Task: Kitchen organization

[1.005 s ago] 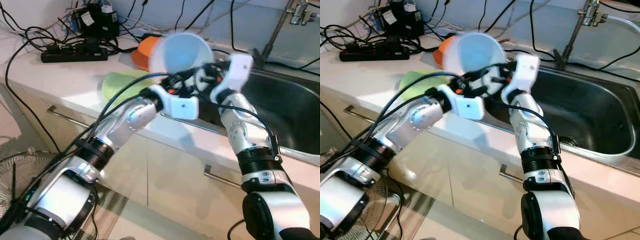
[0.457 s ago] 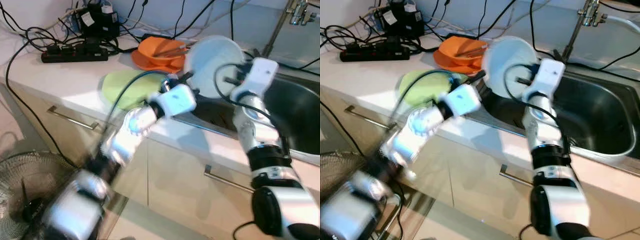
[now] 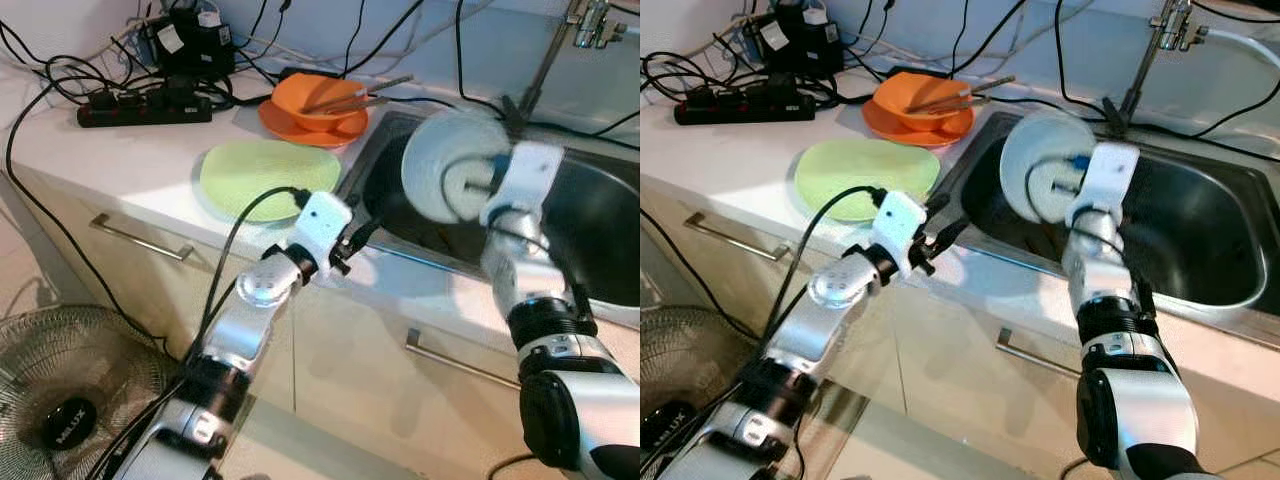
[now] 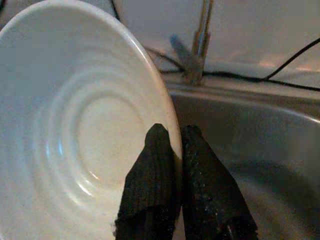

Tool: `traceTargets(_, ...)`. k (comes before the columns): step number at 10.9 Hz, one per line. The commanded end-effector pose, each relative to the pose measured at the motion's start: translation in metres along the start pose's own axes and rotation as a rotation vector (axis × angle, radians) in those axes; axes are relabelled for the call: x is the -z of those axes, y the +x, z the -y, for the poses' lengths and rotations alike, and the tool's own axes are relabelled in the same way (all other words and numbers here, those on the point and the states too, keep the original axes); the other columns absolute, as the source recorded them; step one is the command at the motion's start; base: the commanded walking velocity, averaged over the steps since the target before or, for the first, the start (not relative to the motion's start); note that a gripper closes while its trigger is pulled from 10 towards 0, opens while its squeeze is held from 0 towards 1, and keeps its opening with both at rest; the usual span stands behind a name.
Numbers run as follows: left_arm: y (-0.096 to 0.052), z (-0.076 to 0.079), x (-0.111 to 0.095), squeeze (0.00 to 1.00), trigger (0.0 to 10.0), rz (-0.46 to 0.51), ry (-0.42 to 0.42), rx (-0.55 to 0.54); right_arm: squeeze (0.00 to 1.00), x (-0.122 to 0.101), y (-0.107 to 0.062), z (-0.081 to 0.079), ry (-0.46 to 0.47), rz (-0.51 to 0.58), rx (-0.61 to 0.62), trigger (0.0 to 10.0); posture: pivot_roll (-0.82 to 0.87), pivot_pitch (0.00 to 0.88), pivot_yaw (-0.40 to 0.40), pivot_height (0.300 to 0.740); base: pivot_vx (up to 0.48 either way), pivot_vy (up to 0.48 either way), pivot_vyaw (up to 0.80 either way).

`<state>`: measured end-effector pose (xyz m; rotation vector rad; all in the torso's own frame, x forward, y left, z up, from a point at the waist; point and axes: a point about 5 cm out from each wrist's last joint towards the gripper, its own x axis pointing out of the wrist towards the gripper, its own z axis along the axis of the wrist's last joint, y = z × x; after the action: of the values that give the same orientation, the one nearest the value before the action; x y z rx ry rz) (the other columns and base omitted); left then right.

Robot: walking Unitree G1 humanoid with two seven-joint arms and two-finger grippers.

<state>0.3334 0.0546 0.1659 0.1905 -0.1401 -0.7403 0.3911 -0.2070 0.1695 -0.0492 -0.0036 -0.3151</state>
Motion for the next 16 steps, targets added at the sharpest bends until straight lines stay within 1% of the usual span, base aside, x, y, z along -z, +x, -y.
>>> traceTargets(1,-0.003,0.004,0.002,0.0,10.0,-0.032,-0.034,0.03,0.0,0.0,0.001,0.001,-0.036,0.02,0.002,10.0,0.21,0.0,-0.023,0.74,0.0,0.0,0.0)
traceTargets(2,-0.004,0.005,0.004,0.0,10.0,-0.042,-0.04,0.035,0.0,0.003,0.001,0.0,-0.046,0.014,-0.002,10.0,0.21,0.0,-0.023,0.74,0.0,0.0,0.0)
traceTargets(3,-0.005,0.007,0.006,0.0,10.0,-0.045,-0.032,0.061,0.0,0.008,0.0,-0.002,-0.088,-0.002,-0.021,10.0,0.22,0.0,-0.023,0.74,0.0,0.0,0.0)
traceTargets(4,-0.008,0.015,0.004,0.0,10.0,-0.071,-0.031,0.11,0.0,0.018,-0.002,-0.007,-0.149,-0.04,-0.058,10.0,0.22,0.0,-0.029,0.74,0.0,0.0,0.0)
traceTargets(5,-0.009,0.018,0.003,0.0,10.0,-0.083,-0.058,0.122,0.0,0.02,-0.002,-0.009,-0.162,-0.051,-0.072,10.0,0.23,0.0,-0.032,0.74,0.0,0.0,0.0)
traceTargets(6,-0.009,0.021,0.005,0.0,10.0,-0.11,-0.104,0.129,0.0,0.022,-0.004,-0.016,-0.185,-0.067,-0.108,10.0,0.23,0.002,-0.033,0.74,0.0,0.0,0.0)
traceTargets(7,-0.01,0.022,0.006,0.0,10.0,-0.127,-0.128,0.137,0.0,0.025,-0.005,-0.022,-0.198,-0.079,-0.14,10.0,0.23,0.007,-0.035,0.74,0.0,0.0,0.0)
traceTargets(9,-0.011,0.023,0.004,0.0,10.0,-0.148,-0.154,0.137,0.0,0.031,-0.01,-0.038,-0.214,-0.11,-0.218,10.0,0.25,0.014,-0.043,0.74,0.0,0.0,0.0)
traceTargets(10,-0.011,0.023,0.006,0.0,10.0,-0.168,-0.156,0.133,0.0,0.036,-0.014,-0.048,-0.222,-0.13,-0.278,10.0,0.25,0.018,-0.045,0.74,0.0,0.0,0.0)
traceTargets(11,-0.012,0.023,0.006,0.0,10.0,-0.172,-0.157,0.132,0.0,0.037,-0.016,-0.051,-0.225,-0.132,-0.297,10.0,0.25,0.02,-0.048,0.74,0.0,0.0,0.0)
traceTargets(12,-0.013,0.024,0.006,0.0,10.0,-0.178,-0.159,0.129,0.53,0.038,-0.017,-0.055,-0.223,-0.135,-0.316,10.0,0.26,0.023,-0.049,0.74,0.0,0.0,0.0)
traceTargets(13,-0.014,0.024,0.006,0.0,10.0,-0.187,-0.163,0.125,0.39,0.039,-0.019,-0.061,-0.226,-0.138,-0.35,10.0,0.26,0.025,-0.05,0.74,0.0,0.0,0.0)
traceTargets(14,-0.014,0.024,0.007,0.0,10.0,-0.191,-0.165,0.126,0.0,0.039,-0.021,-0.064,-0.238,-0.133,-0.372,10.0,0.25,0.025,-0.049,0.74,0.0,0.0,0.0)
traceTargets(16,-0.014,0.025,0.006,0.0,10.0,-0.194,-0.169,0.128,0.0,0.039,-0.021,-0.066,-0.233,-0.13,-0.386,10.0,0.25,0.026,-0.049,0.74,0.0,0.0,0.0)
